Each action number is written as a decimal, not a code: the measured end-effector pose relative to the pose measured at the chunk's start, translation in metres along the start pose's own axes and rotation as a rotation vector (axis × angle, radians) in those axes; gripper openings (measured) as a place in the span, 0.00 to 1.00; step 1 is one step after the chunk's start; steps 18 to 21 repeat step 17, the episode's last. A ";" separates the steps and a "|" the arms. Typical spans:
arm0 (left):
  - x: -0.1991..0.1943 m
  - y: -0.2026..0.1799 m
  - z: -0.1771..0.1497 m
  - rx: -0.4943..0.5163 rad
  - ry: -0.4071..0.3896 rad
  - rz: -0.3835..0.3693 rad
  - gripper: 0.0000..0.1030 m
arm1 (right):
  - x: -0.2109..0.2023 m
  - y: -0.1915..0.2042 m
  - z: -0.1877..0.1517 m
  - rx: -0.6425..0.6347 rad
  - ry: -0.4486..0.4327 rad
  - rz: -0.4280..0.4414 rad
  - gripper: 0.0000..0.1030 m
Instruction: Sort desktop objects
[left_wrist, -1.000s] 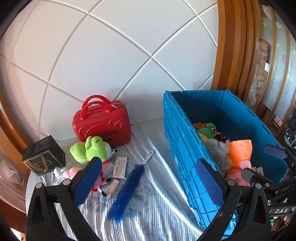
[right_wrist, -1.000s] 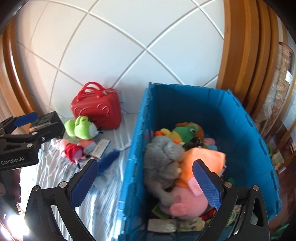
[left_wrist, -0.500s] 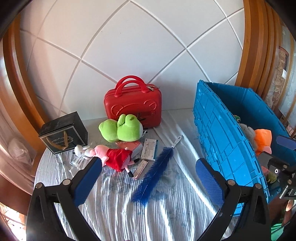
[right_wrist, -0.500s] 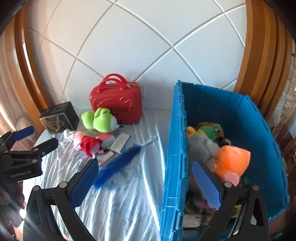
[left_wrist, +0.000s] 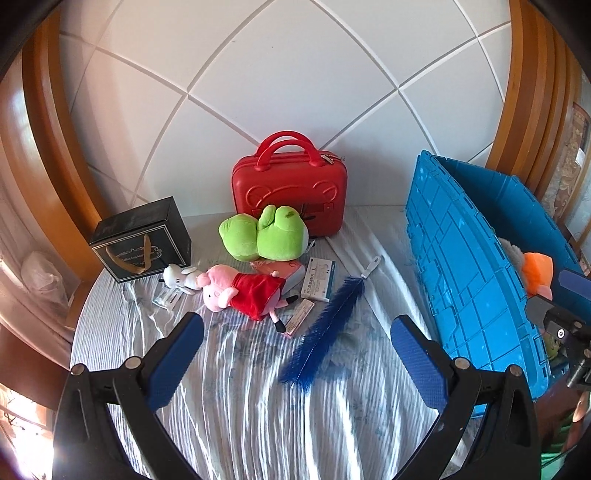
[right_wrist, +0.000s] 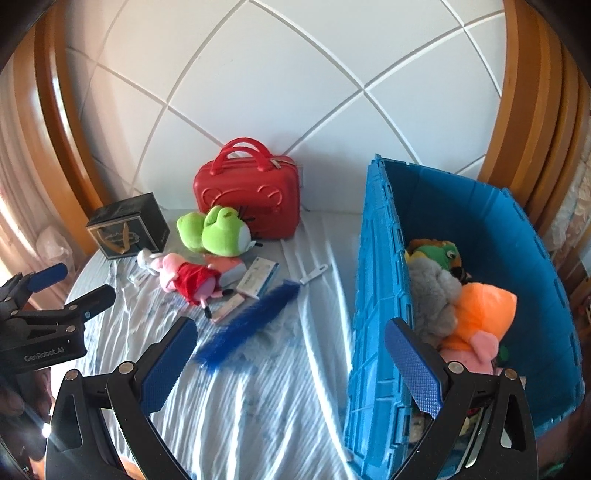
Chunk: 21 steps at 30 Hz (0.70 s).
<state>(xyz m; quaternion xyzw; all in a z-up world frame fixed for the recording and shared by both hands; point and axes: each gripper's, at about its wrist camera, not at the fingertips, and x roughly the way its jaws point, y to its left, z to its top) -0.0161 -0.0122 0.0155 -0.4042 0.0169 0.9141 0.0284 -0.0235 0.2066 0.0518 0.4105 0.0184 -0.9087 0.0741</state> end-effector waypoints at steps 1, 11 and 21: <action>0.000 0.002 0.000 0.001 0.001 0.002 1.00 | 0.001 0.001 0.000 -0.002 0.003 0.001 1.00; 0.001 0.017 -0.002 -0.031 -0.006 0.003 1.00 | 0.004 0.006 0.000 0.001 0.009 0.001 1.00; 0.003 0.017 -0.001 -0.024 -0.010 0.019 1.00 | 0.007 0.007 0.000 0.002 0.014 -0.004 1.00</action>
